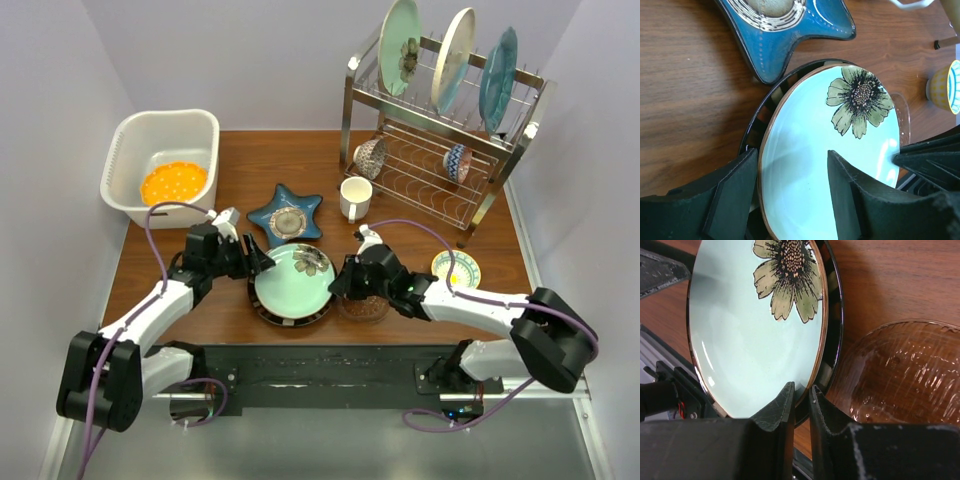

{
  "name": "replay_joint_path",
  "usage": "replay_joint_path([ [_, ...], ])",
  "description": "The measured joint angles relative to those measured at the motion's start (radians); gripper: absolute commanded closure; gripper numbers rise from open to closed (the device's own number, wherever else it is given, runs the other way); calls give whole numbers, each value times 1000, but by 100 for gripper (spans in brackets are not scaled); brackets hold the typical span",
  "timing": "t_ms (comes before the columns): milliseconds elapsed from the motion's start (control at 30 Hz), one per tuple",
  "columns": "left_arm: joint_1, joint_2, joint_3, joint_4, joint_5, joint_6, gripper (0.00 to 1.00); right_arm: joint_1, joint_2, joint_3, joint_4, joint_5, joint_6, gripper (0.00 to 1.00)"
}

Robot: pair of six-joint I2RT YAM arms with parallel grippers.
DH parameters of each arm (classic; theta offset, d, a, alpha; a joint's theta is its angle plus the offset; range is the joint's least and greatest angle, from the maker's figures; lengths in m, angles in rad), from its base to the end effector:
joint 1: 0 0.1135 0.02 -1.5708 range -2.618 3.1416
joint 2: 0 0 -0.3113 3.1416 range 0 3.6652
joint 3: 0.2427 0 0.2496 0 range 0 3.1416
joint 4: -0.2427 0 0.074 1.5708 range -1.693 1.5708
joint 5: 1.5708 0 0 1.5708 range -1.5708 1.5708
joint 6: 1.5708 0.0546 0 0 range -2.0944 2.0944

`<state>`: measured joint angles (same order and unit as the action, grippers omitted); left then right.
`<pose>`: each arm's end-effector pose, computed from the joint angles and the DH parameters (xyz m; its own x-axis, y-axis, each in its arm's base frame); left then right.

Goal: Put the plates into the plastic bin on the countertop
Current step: Pick up the plate at the center of the board.

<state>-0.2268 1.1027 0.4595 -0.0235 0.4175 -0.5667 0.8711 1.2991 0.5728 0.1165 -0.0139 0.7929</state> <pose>0.1965 -0.0681 0.2174 -0.7854 -0.3224 -0.5284 0.1119 0.7657 -0.6334 0.1687 0.2016 0.2237 -0.8090 0.1451 -0.5696 -0.2792 0.7579 0.5896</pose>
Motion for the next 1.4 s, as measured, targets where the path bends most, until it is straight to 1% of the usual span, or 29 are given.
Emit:
replay_joint_path([
  [200, -2, 22, -15, 34, 41, -17, 39, 0, -51, -19, -19, 31, 0, 88],
  [967, -19, 59, -25, 30, 138, -26, 39, 5, -220, -49, -62, 145, -2, 89],
  [1267, -22, 78, -27, 53, 177, -43, 39, 4, -199, -53, -73, 169, -8, 89],
  [1400, -21, 82, -44, 88, 200, -55, 40, 4, -184, -58, -71, 178, -8, 89],
])
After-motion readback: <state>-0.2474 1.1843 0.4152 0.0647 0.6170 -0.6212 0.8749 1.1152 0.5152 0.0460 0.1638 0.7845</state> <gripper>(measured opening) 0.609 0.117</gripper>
